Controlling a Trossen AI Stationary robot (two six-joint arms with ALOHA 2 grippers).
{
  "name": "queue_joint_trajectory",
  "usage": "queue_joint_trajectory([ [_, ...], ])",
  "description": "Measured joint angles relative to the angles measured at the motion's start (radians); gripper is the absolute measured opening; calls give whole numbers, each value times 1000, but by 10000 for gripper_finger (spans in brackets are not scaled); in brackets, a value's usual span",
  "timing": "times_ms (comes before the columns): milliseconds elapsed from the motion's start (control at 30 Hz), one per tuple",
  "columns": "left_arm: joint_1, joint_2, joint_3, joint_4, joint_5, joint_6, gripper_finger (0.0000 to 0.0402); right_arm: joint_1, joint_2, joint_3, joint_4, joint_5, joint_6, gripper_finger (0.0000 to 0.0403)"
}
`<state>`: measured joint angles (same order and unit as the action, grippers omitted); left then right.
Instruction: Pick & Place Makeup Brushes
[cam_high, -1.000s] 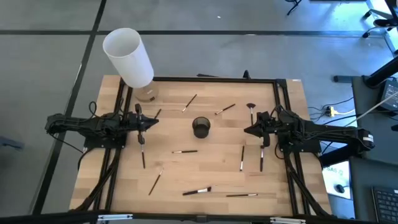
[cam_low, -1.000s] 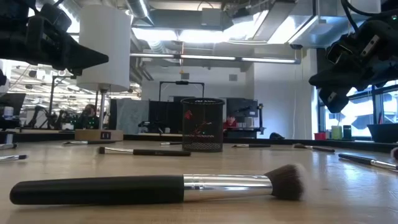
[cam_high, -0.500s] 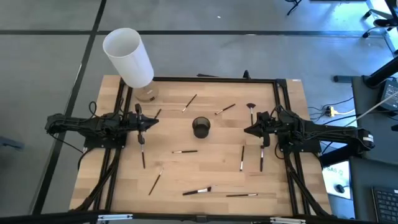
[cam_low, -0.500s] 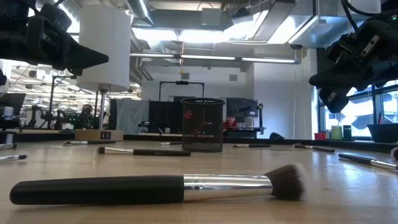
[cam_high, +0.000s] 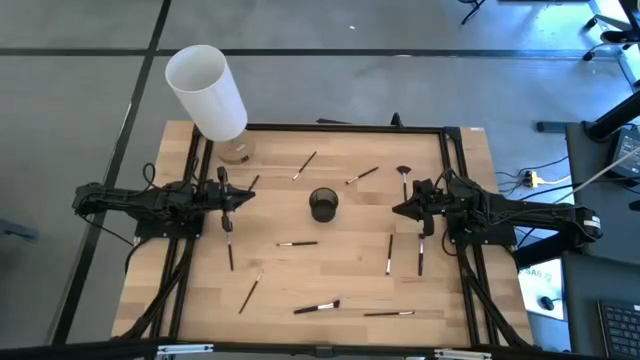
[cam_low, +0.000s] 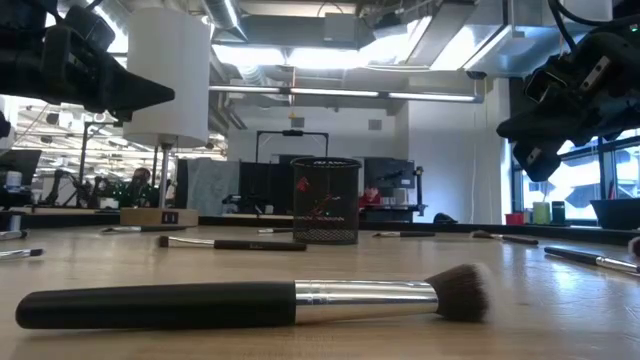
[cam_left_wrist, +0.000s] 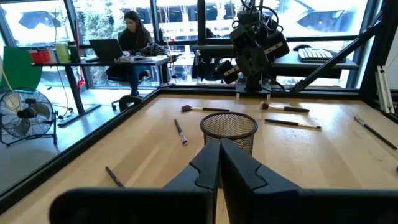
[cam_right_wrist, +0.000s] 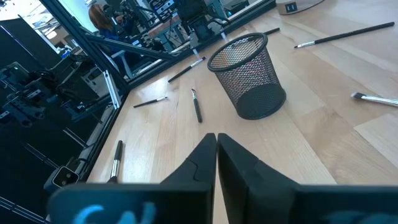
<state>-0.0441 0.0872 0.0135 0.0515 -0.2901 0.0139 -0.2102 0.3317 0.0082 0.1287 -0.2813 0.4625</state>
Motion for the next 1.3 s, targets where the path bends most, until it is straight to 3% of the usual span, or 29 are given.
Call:
queue_joint_trajectory([
  [800,0,0,0,0,0,0,13,0,0,0,3,3,0,16],
  [1233,0,0,0,0,0,0,11,-1,0,0,39,116,70,16],
  [1300,0,0,0,0,0,0,11,-1,0,0,60,182,61,16],
])
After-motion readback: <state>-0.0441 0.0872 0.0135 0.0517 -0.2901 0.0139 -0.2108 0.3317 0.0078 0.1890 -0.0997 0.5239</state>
